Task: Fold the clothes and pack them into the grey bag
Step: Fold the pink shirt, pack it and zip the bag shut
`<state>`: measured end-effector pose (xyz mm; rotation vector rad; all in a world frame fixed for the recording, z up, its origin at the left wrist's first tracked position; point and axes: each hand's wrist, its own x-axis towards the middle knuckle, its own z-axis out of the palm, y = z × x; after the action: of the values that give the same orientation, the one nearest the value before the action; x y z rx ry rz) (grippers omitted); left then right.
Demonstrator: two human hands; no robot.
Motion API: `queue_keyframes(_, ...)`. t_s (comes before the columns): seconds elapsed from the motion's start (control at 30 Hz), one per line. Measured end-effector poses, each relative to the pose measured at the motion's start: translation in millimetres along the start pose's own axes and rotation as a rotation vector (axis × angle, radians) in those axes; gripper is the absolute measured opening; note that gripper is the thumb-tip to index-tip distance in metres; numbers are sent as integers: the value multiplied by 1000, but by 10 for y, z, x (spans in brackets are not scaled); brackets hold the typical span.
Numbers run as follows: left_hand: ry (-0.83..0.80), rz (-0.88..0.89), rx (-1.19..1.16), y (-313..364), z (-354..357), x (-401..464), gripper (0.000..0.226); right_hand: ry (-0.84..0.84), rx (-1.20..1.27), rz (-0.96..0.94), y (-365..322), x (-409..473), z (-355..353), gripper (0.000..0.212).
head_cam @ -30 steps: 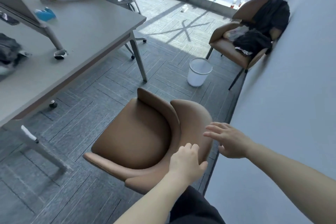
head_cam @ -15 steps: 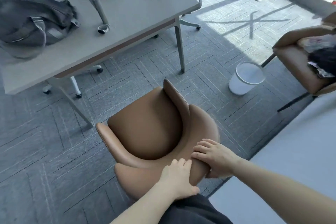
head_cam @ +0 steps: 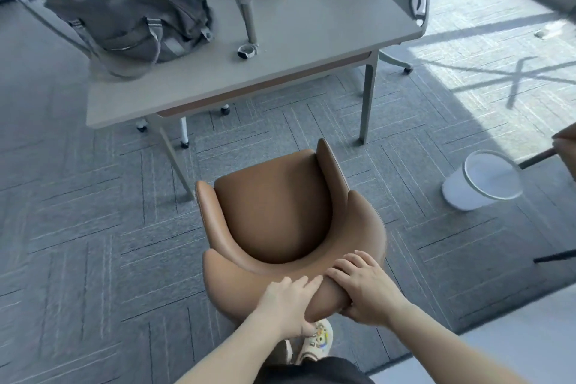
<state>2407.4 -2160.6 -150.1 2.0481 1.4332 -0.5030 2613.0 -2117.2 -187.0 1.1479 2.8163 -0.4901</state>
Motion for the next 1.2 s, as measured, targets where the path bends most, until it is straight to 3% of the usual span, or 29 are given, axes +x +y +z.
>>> queue_keyframes(0.27, 195, -59, -48, -572, -220, 236, 85, -39, -35, 34, 187, 788, -158, 64)
queue_keyframes(0.83, 235, 33, 18, -1871, -1178, 1202, 88, -113, -29, 95, 605, 2402, -670, 79)
queue_keyframes(1.2, 252, -54, -5, -2488, -1935, 1844, 86, -69, -56, 42, 1157, 3510, -955, 75)
